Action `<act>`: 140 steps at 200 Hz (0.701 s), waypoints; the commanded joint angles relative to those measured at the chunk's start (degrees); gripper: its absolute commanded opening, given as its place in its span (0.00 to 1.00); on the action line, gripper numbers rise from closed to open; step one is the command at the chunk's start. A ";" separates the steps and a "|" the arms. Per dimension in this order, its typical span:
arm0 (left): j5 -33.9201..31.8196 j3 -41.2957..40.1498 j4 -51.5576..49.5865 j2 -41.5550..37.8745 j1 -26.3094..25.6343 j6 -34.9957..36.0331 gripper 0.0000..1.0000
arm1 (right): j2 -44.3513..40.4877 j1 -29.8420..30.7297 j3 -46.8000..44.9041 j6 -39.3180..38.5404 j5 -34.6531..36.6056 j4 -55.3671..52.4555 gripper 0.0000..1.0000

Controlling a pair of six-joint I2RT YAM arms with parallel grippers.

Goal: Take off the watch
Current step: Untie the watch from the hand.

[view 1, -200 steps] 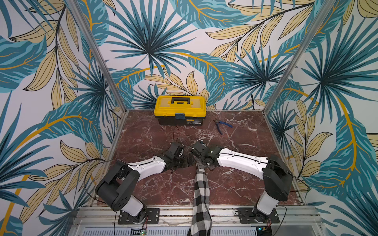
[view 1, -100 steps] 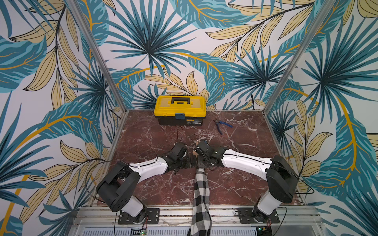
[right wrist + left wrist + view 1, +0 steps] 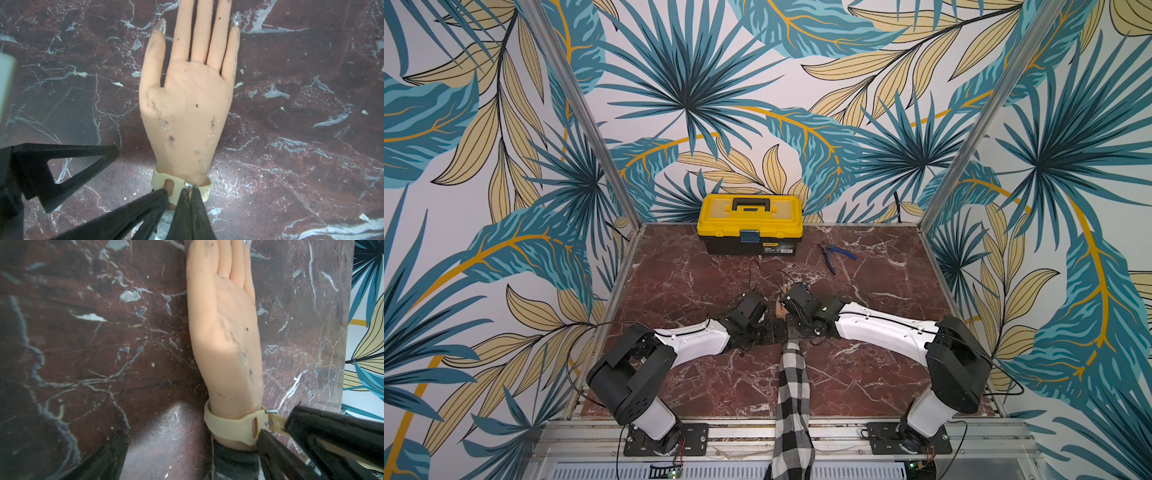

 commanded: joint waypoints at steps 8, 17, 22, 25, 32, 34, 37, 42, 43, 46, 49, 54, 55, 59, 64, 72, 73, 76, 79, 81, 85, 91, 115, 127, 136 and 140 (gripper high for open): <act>-2.03 -0.11 -1.18 2.09 -0.21 -0.60 1.00 | -2.50 -0.51 -2.01 0.66 -0.75 0.17 0.00; -2.37 -0.65 -1.26 1.67 -0.20 -0.63 0.99 | -2.91 -0.84 -2.38 0.71 -1.12 0.47 0.00; -2.64 -1.09 -1.38 1.39 -0.29 -0.65 0.99 | -3.16 -1.09 -2.69 0.73 -1.35 0.67 0.00; -2.65 -1.26 -1.41 1.17 -0.23 -0.61 0.99 | -3.35 -1.25 -2.90 0.77 -1.58 0.84 0.00; -2.94 -1.55 -2.18 0.89 -0.20 -0.45 1.00 | -3.73 -1.68 -3.48 0.80 -2.12 1.32 0.00; -2.85 -1.56 -2.47 0.82 -0.20 -0.37 1.00 | -3.82 -1.76 -3.58 0.82 -2.27 1.43 0.00; -2.98 -1.67 -2.79 0.80 -0.24 -0.18 1.00 | -3.99 -1.79 -3.85 0.80 -2.54 1.67 0.00; -3.07 -1.56 -3.78 0.86 -0.33 0.19 0.99 | -4.18 -1.80 -4.13 0.88 -3.12 2.02 0.00; -3.08 -1.56 -4.01 0.88 -0.35 0.23 0.99 | -4.23 -1.78 -4.19 0.88 -3.26 2.11 0.00; -3.31 -1.48 -4.57 0.93 -0.36 0.46 0.99 | -4.33 -1.82 -4.37 0.89 -3.65 2.34 0.00; -3.31 -1.42 -5.19 1.01 -0.37 0.64 0.99 | -4.45 -1.84 -4.57 0.89 -3.91 2.59 0.00; -3.56 -1.30 -6.06 1.24 -0.46 1.06 0.98 | -4.62 -3.53 -4.88 0.82 -4.43 3.05 0.00; -3.63 -1.26 -6.25 1.28 -0.46 1.10 0.98 | -4.63 -3.61 -4.96 0.81 -4.53 3.11 0.00; -3.90 -1.15 -6.91 1.44 -0.53 1.34 0.98 | -4.76 -3.88 -5.08 0.88 -5.00 3.35 0.00; -4.08 -0.91 -7.85 1.77 -0.63 1.80 0.98 | -4.73 -4.12 -5.34 0.89 -5.63 3.79 0.00; -4.52 -0.56 -9.01 2.15 -0.87 2.42 0.98 | -4.82 -4.40 -5.72 1.13 -6.62 4.51 0.00; -4.55 -0.49 -9.13 2.22 -0.93 2.49 0.98 | -4.87 -4.44 -5.78 1.14 -6.77 4.58 0.00; -4.70 -0.26 -9.56 2.42 -0.99 2.82 0.98 | -4.89 -4.52 -5.95 1.12 -7.01 4.91 0.00; -4.97 -0.18 -9.67 2.65 -1.08 2.97 0.98 | -4.97 -4.61 -6.15 1.18 -7.34 5.25 0.00; -5.21 0.10 -10.56 2.84 -1.08 2.99 0.98 | -4.99 -4.62 -6.31 1.27 -7.51 5.44 0.00; -5.57 0.40 -11.96 3.24 -1.22 3.23 0.98 | -5.06 -4.73 -6.63 1.34 -7.97 5.95 0.00; -6.13 1.16 -13.11 3.79 -1.48 3.58 0.98 | -5.16 -4.94 -7.16 1.52 -8.57 6.83 0.00; -8.91 3.31 -16.88 5.78 -2.22 4.09 0.98 | -5.73 -5.84 -9.01 2.11 -10.20 8.82 0.00; -9.64 3.34 -17.58 6.42 -2.23 3.28 0.98 | -6.20 -6.51 -10.39 2.26 -10.43 9.46 0.00; -9.81 3.07 -17.77 6.82 -2.24 2.52 0.98 | -6.69 -6.90 -11.57 2.29 -10.34 9.58 0.00; -9.85 2.89 -17.77 6.85 -2.20 2.16 0.98 | -6.87 -7.11 -12.14 2.34 -10.30 9.50 0.00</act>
